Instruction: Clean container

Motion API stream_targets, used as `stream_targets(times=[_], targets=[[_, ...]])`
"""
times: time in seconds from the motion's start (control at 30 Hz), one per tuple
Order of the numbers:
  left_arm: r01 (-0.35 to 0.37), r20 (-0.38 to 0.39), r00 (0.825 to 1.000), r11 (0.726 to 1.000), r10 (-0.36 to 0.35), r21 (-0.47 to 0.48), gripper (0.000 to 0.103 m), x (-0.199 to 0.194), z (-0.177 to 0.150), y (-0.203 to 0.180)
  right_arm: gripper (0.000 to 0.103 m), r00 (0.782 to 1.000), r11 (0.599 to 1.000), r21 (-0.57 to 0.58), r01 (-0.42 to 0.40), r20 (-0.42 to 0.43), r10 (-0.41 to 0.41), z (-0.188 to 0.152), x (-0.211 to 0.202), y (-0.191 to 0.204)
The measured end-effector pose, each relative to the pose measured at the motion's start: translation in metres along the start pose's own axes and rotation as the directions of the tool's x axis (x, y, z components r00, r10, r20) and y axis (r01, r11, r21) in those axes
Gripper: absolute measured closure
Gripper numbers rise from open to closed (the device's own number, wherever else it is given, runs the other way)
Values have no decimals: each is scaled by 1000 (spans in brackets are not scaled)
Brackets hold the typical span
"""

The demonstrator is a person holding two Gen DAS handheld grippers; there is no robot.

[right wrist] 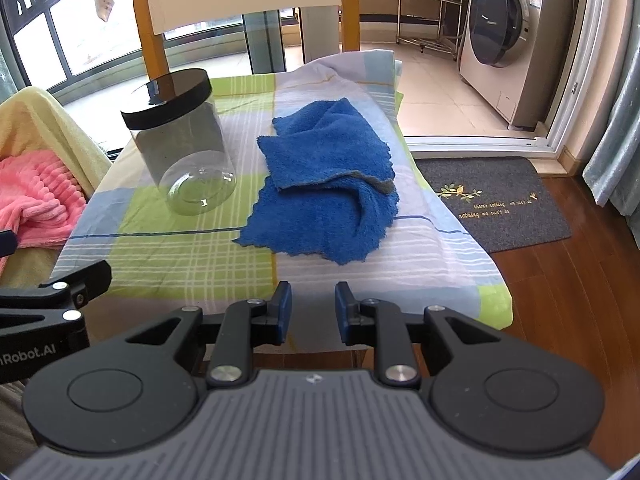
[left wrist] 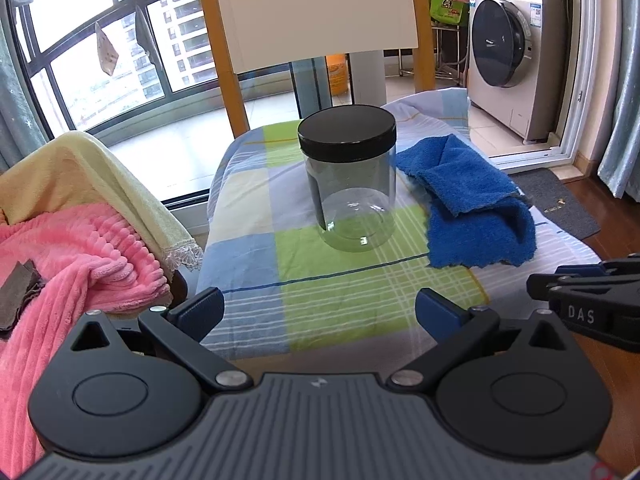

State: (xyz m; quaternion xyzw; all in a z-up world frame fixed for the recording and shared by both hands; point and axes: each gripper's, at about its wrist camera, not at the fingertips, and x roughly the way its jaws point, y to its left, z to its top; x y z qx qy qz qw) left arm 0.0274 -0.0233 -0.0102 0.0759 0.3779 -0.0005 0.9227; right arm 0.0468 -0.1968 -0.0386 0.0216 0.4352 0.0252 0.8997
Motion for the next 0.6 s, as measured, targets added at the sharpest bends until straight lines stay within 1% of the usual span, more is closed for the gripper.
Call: stream_targets(times=[0.6], targets=[[17, -32, 999, 1000, -17, 8, 1, 20, 7, -8, 83, 1000, 1000, 1, 11, -8, -11, 10, 13, -11]])
